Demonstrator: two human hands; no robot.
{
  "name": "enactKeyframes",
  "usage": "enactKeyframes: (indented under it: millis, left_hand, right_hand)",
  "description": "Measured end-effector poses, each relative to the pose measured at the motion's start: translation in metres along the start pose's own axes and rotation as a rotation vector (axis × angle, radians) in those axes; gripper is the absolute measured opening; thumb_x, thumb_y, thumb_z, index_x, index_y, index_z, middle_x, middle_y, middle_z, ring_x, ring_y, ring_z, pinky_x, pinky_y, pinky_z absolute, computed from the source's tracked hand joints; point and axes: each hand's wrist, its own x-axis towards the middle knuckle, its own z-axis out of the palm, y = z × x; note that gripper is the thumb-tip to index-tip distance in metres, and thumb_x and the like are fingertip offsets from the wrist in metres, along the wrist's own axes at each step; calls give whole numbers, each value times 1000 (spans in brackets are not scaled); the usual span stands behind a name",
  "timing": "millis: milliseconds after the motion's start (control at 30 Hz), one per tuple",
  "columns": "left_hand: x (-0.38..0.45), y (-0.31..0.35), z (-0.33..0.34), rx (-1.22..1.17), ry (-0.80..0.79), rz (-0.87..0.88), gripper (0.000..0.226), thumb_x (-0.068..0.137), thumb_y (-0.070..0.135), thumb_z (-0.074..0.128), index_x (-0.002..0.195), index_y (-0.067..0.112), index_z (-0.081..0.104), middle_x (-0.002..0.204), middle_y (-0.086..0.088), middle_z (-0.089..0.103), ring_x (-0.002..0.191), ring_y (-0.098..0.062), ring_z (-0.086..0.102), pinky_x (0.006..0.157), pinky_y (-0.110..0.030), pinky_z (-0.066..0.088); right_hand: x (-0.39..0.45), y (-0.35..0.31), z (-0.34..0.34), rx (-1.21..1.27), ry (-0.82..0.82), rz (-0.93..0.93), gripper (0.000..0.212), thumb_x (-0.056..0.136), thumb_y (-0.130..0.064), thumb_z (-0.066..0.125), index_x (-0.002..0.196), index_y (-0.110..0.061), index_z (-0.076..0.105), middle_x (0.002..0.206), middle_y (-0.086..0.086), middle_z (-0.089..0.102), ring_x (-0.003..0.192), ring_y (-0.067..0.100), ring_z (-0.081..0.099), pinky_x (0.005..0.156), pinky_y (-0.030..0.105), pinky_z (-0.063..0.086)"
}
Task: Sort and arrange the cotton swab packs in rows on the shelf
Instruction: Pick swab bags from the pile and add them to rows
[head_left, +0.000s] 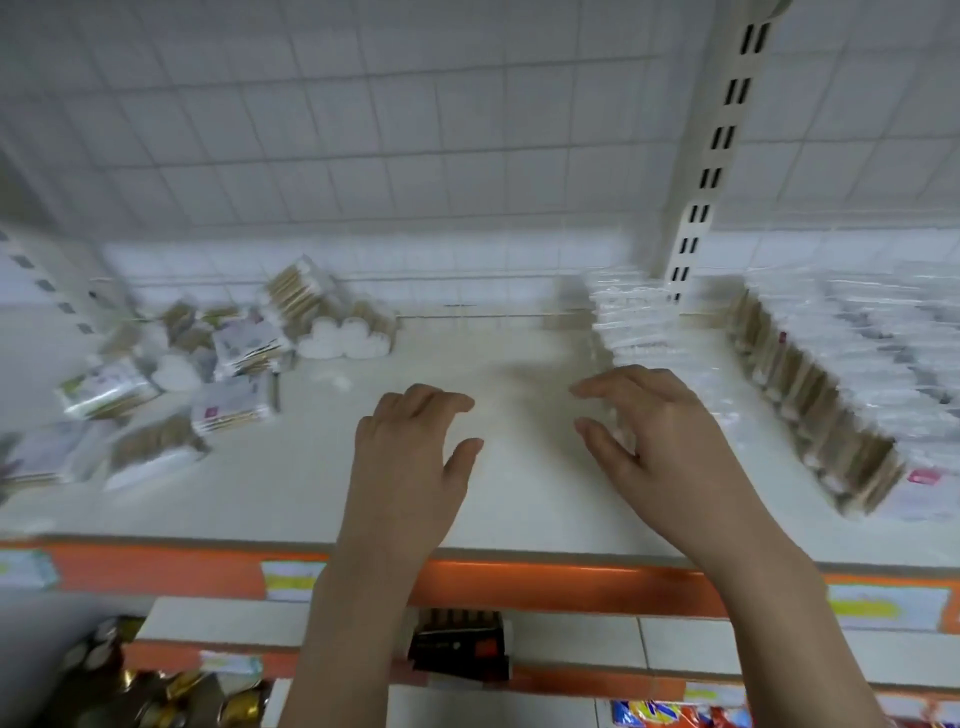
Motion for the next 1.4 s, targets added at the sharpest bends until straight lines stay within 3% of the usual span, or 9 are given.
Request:
enactKeyframes:
  millis: [200, 367, 533, 633, 800, 933, 1067, 1200, 1400]
  left_hand:
    - [1, -57, -22, 26, 4, -76, 28, 82, 22, 68, 109, 15, 66, 109, -3, 62, 103, -26, 54, 86, -38, 42]
    - [16, -109, -46, 18, 23, -74, 32, 84, 28, 66, 113, 16, 63, 113, -1, 61, 110, -24, 52, 94, -42, 41]
    - [63, -161, -70, 78, 53, -15, 40, 82, 31, 67, 116, 13, 59, 114, -6, 59, 107, -27, 52, 92, -41, 42]
    - [102, -190, -81, 108, 53, 20, 52, 80, 32, 67, 125, 14, 51, 120, -7, 53, 109, -27, 47, 91, -35, 35]
    - [167, -220, -77, 241, -179, 92, 78, 78, 46, 68, 139, 12, 33, 139, -9, 38, 125, -27, 37, 100, -38, 32]
    - [192, -227, -60, 276, -347, 71, 90, 68, 59, 70, 134, 10, 34, 134, -10, 41, 121, -27, 40, 96, -39, 37]
    - [199, -233, -46, 270, -387, 102, 93, 66, 61, 70, 133, 10, 32, 131, -11, 44, 118, -29, 43, 96, -41, 40]
    - [200, -237, -38, 203, -365, 124, 89, 69, 56, 71, 134, 11, 31, 130, -11, 43, 117, -29, 44, 94, -41, 41]
    - [198, -238, -37, 131, -303, 126, 76, 73, 45, 71, 130, 7, 38, 124, -10, 48, 113, -26, 47, 93, -36, 41]
  right_hand:
    - [25, -32, 41, -16, -45, -36, 25, 85, -15, 64, 109, -15, 65, 107, 0, 64, 98, 20, 55, 83, 24, 37]
    - [52, -61, 80, -16, -82, -27, 26, 87, -20, 62, 113, -19, 63, 111, -5, 62, 87, 10, 48, 80, 23, 35]
    - [103, -83, 118, -49, -132, 45, 41, 89, -34, 57, 127, -19, 53, 121, -1, 56, 112, 19, 49, 89, 24, 37]
    - [144, -88, 139, -109, -208, 101, 56, 87, -43, 59, 134, -18, 42, 129, 3, 49, 120, 22, 44, 95, 31, 40]
    - [200, -87, 167, -215, -412, 172, 81, 76, -49, 68, 141, -24, 27, 133, 4, 41, 121, 25, 42, 94, 37, 42]
    - [213, -84, 188, -231, -497, 207, 93, 65, -54, 74, 140, -26, 26, 130, 3, 40, 117, 25, 46, 90, 39, 45]
    - [212, -82, 205, -173, -479, 220, 90, 61, -58, 74, 132, -26, 29, 121, 1, 40, 109, 23, 49, 86, 39, 47]
    - [207, -80, 215, -122, -409, 229, 87, 61, -49, 76, 129, -27, 27, 118, 0, 39, 102, 24, 53, 78, 35, 46]
    - [201, -79, 223, -64, -316, 241, 75, 71, -40, 71, 131, -24, 31, 120, 6, 41, 104, 28, 55, 85, 34, 47]
